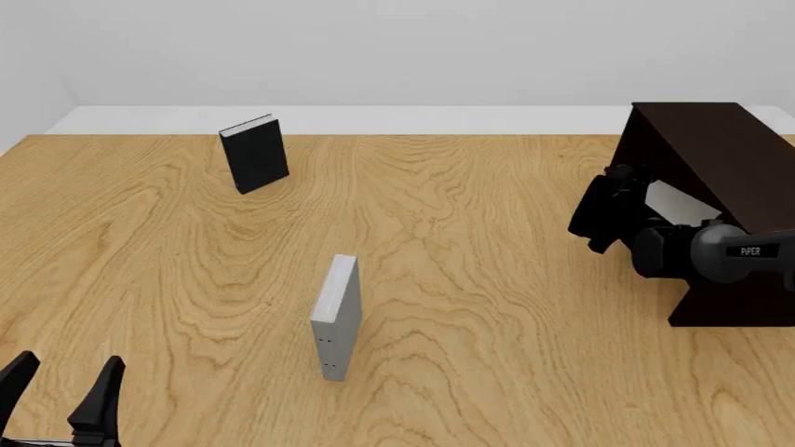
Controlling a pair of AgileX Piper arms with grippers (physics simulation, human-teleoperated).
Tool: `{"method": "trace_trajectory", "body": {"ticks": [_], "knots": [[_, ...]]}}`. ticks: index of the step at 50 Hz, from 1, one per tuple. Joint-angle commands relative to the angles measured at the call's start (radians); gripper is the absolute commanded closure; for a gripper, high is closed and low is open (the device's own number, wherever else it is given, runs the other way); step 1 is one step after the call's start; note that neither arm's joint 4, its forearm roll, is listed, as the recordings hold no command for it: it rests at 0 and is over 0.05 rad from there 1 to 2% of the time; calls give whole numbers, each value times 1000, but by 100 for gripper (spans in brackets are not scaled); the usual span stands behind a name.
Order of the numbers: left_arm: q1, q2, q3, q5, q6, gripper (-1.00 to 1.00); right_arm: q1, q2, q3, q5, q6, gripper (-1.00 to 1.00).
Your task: Pick up the book on the right and place it on the cabinet shelf.
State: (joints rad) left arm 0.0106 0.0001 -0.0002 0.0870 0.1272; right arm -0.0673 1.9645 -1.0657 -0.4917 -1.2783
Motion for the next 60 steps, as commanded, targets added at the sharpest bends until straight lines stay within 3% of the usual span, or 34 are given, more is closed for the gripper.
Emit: {"method": "trace_trajectory", "body": {"ticks": [1,33,60], "knots": [[7,0,0,5,0,-100,0,0,-5,-2,3,-100],[3,0,0,-7,-11,-100,16,62,-102,56,-18,-100],[-3,0,0,-3,-4,-100,-84,117,-140,51,-55,-100]]}}
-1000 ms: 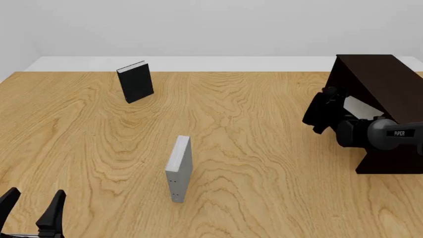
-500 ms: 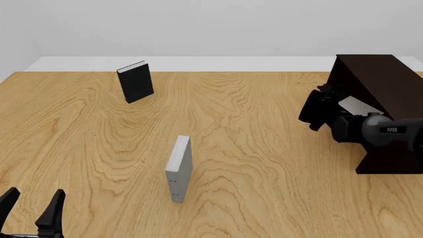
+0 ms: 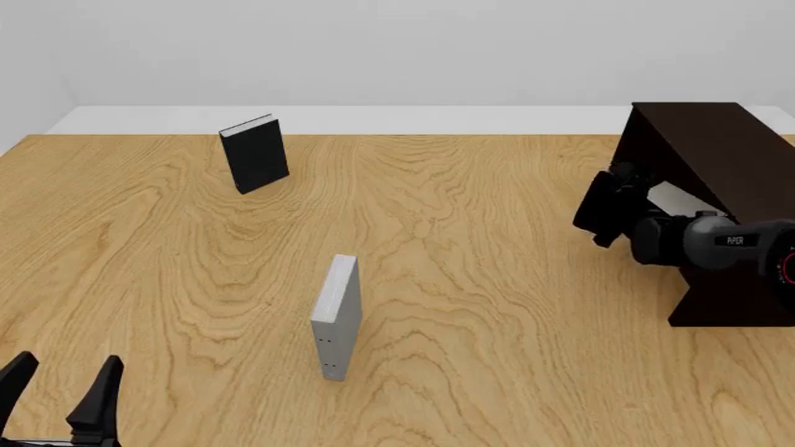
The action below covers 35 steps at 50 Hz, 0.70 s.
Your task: Pick up the book on the right and place it on the cabinet shelf.
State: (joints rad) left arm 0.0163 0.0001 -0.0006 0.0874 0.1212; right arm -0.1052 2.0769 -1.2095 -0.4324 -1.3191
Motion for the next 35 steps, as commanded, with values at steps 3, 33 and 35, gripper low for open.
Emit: {"method": "trace_trajectory", "body": {"ticks": [3,33,35], "knots": [[-11,0,0,-4,3,-100,-48,-2,6,-7,-7,-100],[-25,0,0,-2,11,-100,-93,-59,93,-47,-4,-100],[-26,0,0,-2,10,-100,-99,-61,99,-52,-4,-100]]}}
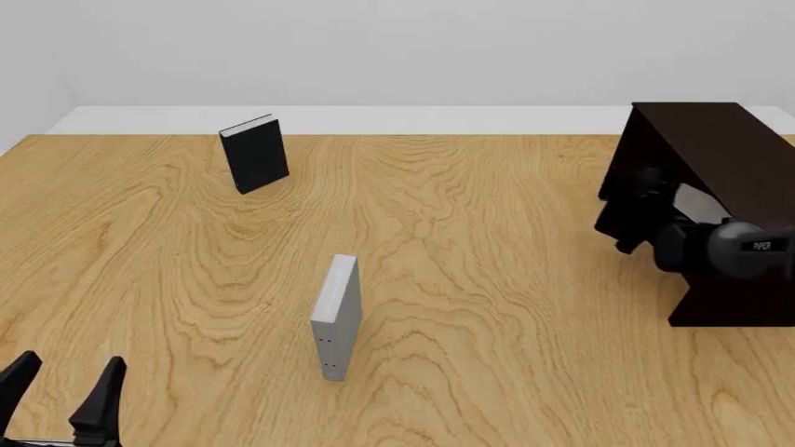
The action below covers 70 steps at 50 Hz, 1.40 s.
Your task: Pick up the book on the right and place it on the cabinet shelf.
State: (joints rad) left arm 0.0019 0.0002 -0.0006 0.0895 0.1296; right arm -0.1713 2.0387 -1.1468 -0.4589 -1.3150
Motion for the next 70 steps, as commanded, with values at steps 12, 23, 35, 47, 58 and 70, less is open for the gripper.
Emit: {"method": "trace_trajectory", "body": {"ticks": [12,23,35,47,58,70], "knots": [[-18,0,0,-1,2,-100,-49,-51,74,-39,-7,-100],[-22,0,0,-4,7,-100,-60,-68,100,-49,-3,-100],[-32,0,0,-5,5,-100,-71,-80,135,-65,-2,-100],[-43,0,-2,-9,10,-100,-91,-90,167,-81,-2,-100],[-50,0,-1,-9,10,-100,-116,-104,207,-99,6,-100],[-50,0,-1,-8,12,-100,-132,-115,235,-109,12,-100]]}}
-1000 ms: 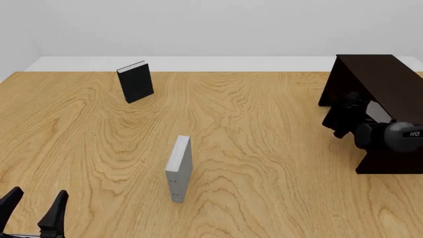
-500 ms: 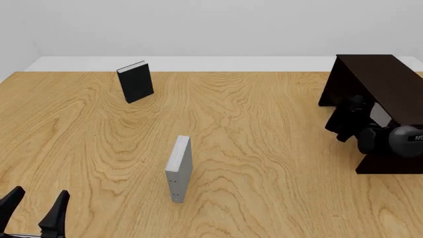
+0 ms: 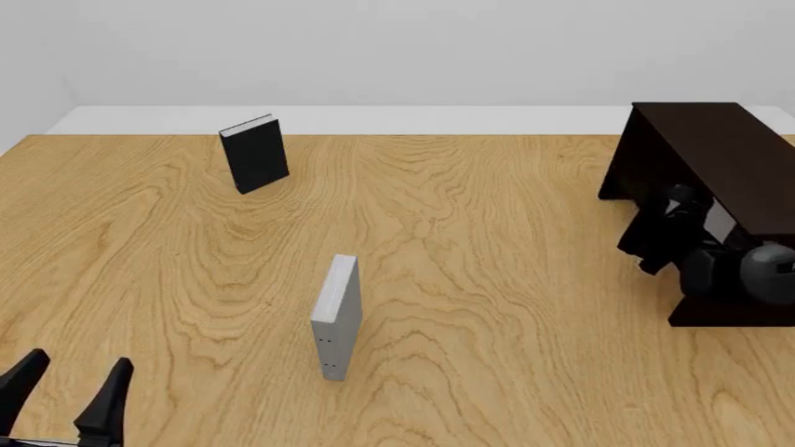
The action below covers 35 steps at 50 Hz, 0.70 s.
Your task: Pick up the book on the right and place it on the cabinet shelf.
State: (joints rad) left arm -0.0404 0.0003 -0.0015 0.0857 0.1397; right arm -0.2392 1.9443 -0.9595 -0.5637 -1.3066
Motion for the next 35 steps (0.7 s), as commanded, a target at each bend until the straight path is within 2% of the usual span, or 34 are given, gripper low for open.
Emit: {"method": "trace_trajectory", "body": {"ticks": [1,28,35], "knots": [[-9,0,0,-4,4,-100,-66,-21,49,-6,3,-100],[-15,0,1,-3,1,-100,-96,-44,129,-42,9,-100],[-16,0,1,-5,1,-100,-74,-49,137,-43,6,-100]]}}
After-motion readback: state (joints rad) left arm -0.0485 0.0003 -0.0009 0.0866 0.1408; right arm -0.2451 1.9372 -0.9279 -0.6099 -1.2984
